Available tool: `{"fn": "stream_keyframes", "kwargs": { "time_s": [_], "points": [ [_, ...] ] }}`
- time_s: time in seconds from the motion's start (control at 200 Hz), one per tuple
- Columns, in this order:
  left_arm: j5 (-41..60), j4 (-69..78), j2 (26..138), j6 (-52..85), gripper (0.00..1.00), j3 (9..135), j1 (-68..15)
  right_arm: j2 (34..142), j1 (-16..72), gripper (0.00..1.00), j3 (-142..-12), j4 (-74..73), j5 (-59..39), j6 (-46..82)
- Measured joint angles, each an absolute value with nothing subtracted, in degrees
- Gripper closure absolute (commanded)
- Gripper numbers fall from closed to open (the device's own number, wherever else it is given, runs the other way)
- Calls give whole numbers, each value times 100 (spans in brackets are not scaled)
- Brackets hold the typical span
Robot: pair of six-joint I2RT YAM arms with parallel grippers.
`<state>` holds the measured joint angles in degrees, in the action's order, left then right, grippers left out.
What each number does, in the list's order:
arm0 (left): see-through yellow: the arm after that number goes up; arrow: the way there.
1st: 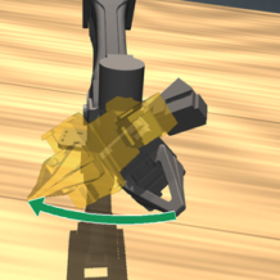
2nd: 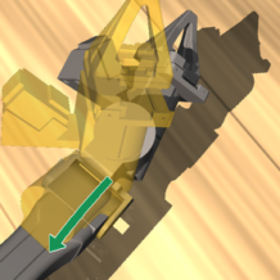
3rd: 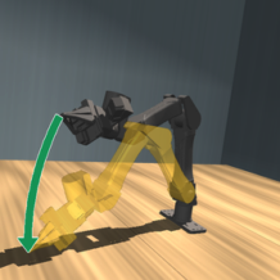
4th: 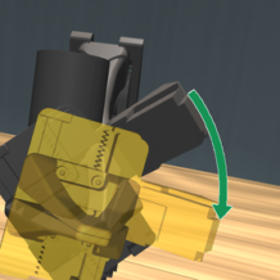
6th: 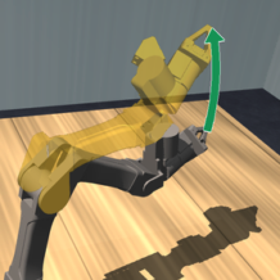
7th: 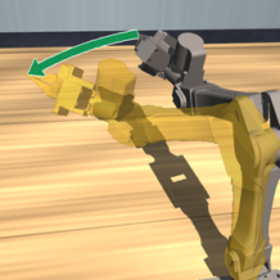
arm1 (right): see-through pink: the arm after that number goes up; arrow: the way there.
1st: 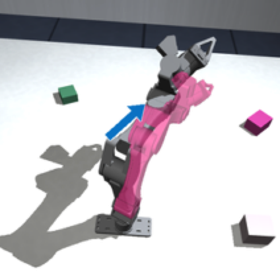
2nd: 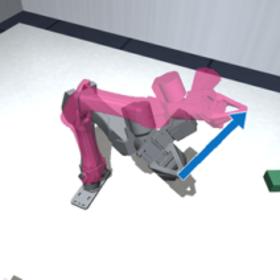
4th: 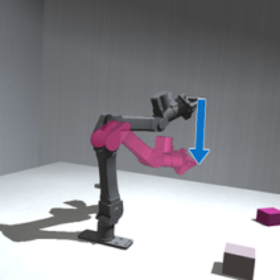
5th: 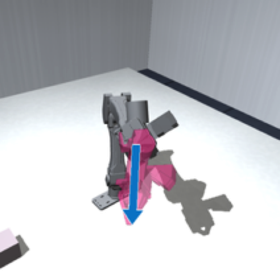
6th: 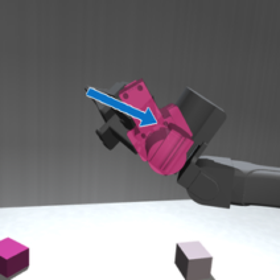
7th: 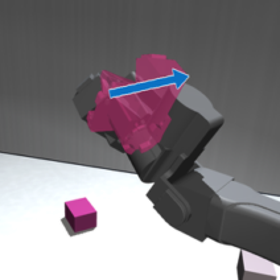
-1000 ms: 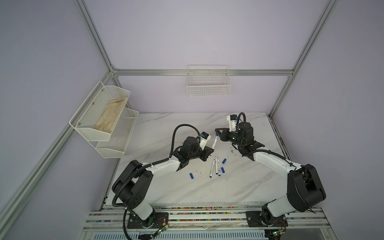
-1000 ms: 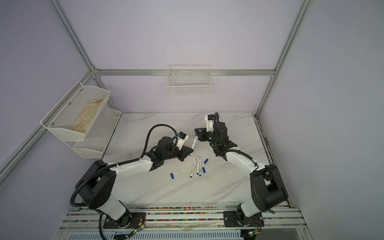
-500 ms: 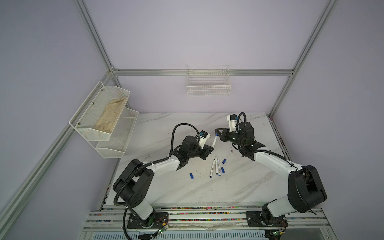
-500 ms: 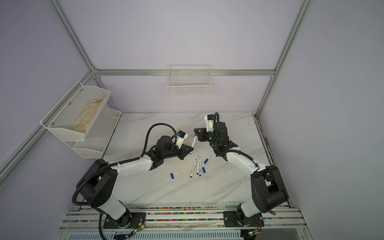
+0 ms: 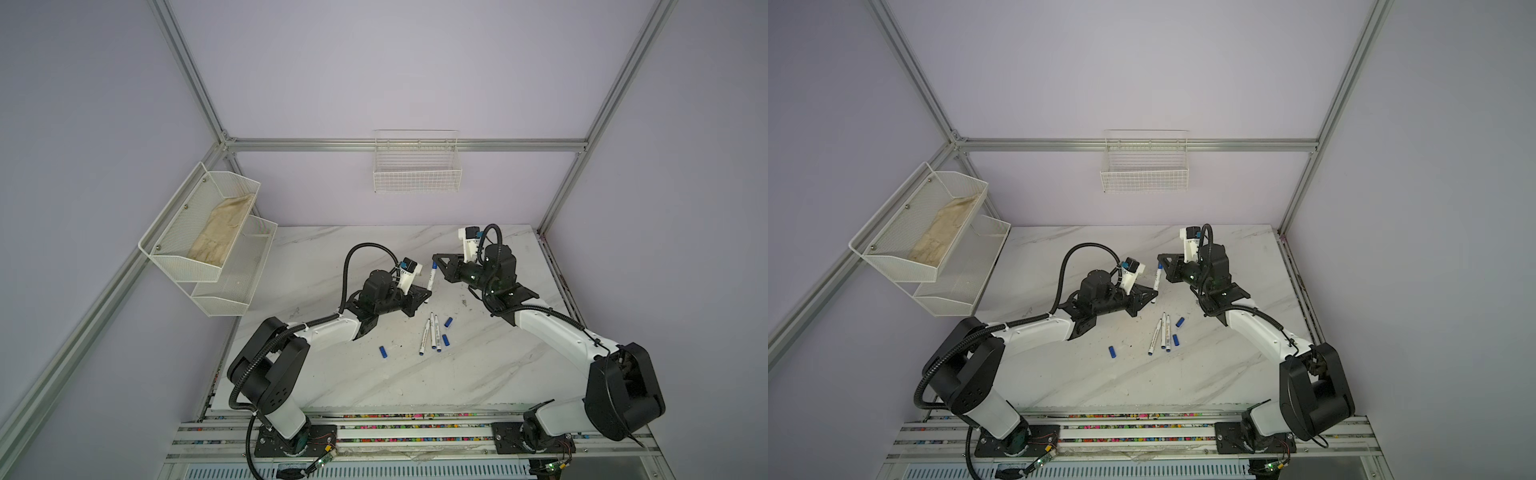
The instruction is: Insert the pens into the pen caps
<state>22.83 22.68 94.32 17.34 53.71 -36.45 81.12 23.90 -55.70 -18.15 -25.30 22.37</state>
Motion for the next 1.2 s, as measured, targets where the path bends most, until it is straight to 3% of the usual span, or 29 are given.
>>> {"fn": "stream_keyframes", "kwargs": {
  "time_s": [0.16,0.29,0.7,1.2],
  "points": [
    [2145,2357,9432,1686,100,5371,-3642,8027,2390,66,-5553,-1809,-2576,2180],
    [1927,2443,9432,1643,100,5371,-3601,7861,2397,58,-5483,-1730,-2622,2110],
    [1562,2851,9400,1323,100,5321,-3610,7714,2397,57,-5487,-1638,-2515,1918],
    [148,4639,9192,749,100,4475,-3881,7596,2591,57,-5494,-1708,-3131,1752]
  ]
}}
